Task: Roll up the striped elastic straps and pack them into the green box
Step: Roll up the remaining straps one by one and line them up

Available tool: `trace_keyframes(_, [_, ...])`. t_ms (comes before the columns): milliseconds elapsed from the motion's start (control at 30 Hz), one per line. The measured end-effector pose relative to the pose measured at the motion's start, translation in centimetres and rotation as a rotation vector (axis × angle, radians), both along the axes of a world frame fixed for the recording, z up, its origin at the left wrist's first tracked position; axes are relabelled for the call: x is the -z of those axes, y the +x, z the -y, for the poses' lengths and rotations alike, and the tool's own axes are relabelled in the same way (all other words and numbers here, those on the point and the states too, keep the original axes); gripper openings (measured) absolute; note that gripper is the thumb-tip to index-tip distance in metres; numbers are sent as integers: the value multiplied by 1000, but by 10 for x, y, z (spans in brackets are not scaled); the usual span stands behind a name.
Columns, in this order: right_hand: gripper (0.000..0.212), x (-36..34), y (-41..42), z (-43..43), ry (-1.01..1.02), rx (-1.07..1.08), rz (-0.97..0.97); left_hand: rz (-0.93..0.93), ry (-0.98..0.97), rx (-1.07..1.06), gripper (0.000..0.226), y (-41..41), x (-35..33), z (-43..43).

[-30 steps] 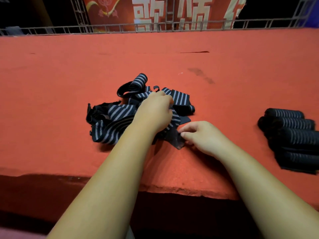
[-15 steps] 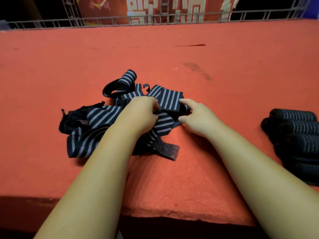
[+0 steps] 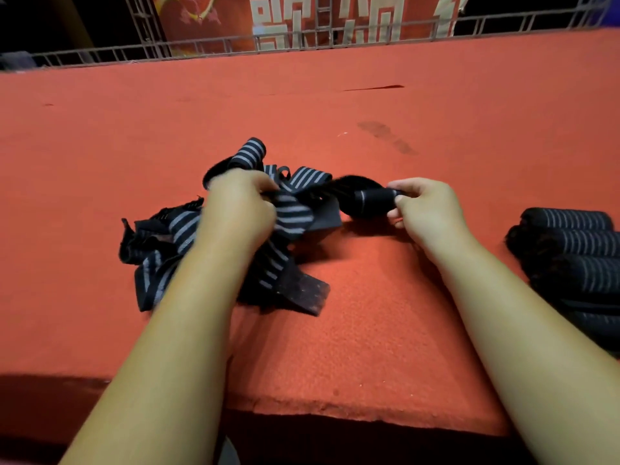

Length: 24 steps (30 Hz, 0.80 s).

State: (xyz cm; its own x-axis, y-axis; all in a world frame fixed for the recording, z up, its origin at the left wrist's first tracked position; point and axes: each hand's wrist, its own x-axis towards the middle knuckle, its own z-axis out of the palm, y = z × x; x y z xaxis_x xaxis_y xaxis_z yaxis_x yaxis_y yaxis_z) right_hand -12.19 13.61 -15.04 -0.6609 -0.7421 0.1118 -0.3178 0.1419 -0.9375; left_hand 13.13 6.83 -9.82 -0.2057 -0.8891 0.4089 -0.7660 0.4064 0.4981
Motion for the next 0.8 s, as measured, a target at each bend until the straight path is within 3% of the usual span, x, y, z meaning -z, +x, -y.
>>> trace_keyframes(67, [42, 1, 2, -3, 25, 2, -3, -38, -61, -64, 39, 23, -16, 11])
trace_keyframes(200, [22, -4, 20, 1, 42, -108, -111, 40, -104, -78, 35, 52, -14, 27])
trace_keyframes(300, [31, -6, 33, -2, 160, -220, -348, 135, -63, -12, 38, 50, 8, 29])
trace_keyframes(433, [4, -10, 38, -16, 190, -278, -333, 273, 22, -5, 48, 55, 11, 28])
trace_keyframes(567, [7, -26, 39, -28, 271, -548, -419, 455, 135, 25, 48, 51, 6, 14])
trace_keyframes(700, [4, -35, 49, -37, 264, -812, -486, 456, 234, 84, 42, 45, 4, 13])
trace_keyframes(800, [14, -34, 52, -35, 214, -806, -499, 487, 278, 148, 54, 45, -2, 9])
